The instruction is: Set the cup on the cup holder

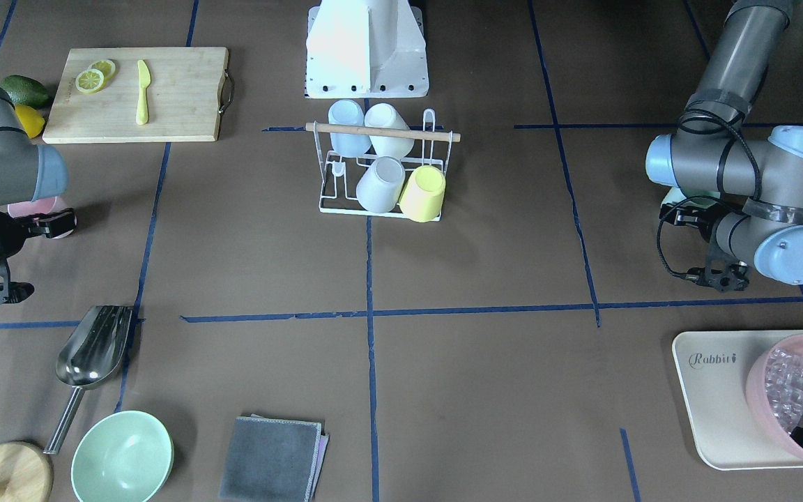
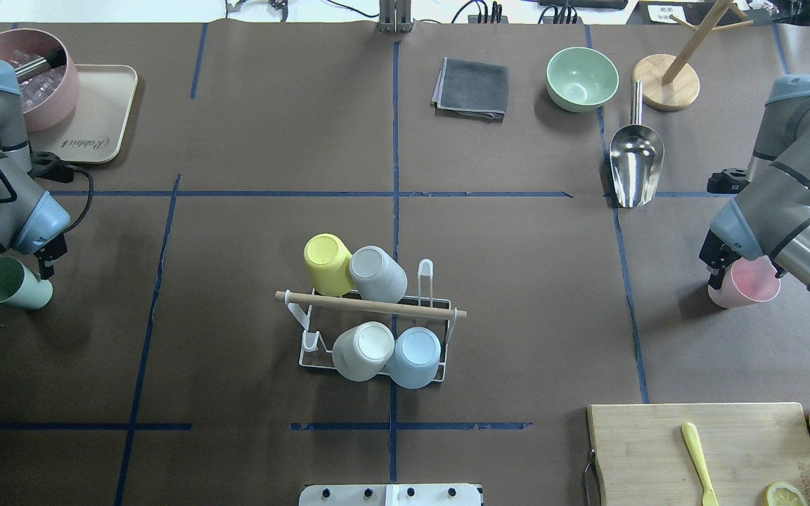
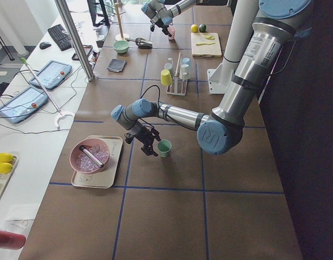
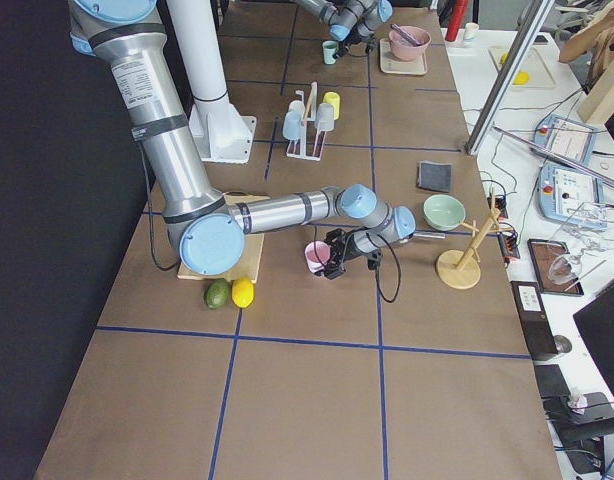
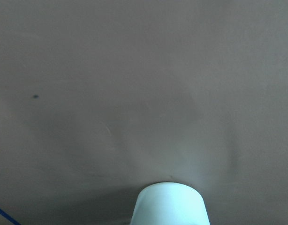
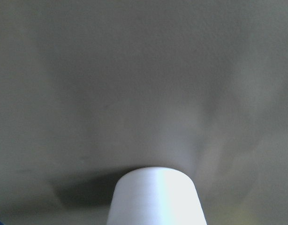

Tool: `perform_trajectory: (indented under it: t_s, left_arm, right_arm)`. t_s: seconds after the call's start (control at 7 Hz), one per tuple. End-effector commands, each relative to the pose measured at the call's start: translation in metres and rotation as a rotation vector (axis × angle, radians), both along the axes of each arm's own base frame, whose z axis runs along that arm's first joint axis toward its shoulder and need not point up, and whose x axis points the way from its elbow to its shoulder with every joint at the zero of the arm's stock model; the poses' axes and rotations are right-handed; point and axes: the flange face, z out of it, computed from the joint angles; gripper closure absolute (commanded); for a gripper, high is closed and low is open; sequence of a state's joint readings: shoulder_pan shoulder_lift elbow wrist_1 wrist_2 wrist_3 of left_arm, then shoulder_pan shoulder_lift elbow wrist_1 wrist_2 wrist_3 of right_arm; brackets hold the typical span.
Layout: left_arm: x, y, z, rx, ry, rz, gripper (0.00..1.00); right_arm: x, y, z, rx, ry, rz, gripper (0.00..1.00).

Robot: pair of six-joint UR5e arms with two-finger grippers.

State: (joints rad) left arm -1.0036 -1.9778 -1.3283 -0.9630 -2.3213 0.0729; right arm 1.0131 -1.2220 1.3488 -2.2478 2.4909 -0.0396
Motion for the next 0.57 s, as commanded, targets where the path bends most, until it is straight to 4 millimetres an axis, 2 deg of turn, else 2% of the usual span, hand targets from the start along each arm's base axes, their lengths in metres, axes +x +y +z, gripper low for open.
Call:
perform_trajectory:
  t_s: [0.0,0.43]
  left_arm:
    - [-0.0029,0.0075,0.0115,-0.046,0.003,0.042,0.00]
    - [-0.0012,0.0133,0.0184,-0.080,-0.013,0.056,0.00]
  right_arm:
    - [-0.0056,0.0002,0.0117,0.009,-0.006,-0.008,0.00]
    - [-0.0096,0.0012,0.0112,0.008,-0.010,-0.011,0.01]
